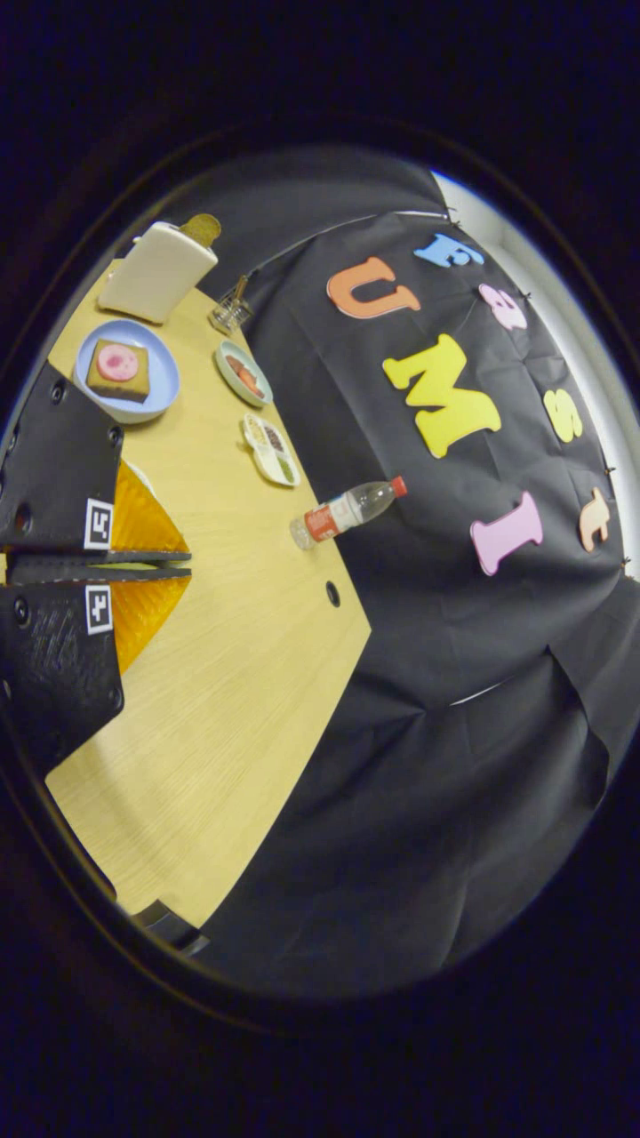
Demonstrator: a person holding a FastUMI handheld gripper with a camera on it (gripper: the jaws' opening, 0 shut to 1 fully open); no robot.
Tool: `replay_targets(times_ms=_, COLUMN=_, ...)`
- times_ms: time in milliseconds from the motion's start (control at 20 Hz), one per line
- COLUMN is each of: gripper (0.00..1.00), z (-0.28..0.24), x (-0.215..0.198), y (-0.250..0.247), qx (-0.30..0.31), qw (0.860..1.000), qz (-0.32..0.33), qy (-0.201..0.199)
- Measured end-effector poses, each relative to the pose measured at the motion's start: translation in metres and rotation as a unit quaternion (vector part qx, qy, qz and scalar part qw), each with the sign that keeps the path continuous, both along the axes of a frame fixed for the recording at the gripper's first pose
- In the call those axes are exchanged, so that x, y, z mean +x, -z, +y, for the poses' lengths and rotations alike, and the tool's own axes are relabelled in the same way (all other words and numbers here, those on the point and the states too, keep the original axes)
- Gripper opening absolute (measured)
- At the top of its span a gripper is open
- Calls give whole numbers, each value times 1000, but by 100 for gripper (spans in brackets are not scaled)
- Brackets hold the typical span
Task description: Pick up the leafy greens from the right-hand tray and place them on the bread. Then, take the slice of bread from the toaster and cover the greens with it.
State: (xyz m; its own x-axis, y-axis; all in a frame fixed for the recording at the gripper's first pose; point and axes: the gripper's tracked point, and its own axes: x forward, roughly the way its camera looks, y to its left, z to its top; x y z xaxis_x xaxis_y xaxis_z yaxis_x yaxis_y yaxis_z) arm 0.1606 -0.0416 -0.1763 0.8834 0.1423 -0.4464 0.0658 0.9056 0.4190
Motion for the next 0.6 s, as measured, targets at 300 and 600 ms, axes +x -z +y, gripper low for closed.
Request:
replay_targets(times_ms=300, gripper=0, z=26, x=-11, y=-57, qx=-31, qw=998, qz=-63, qy=-6)
replay_targets(times_ms=600, gripper=0, z=63, x=-22, y=-103, qx=-32, qw=994, qz=-101, qy=-22)
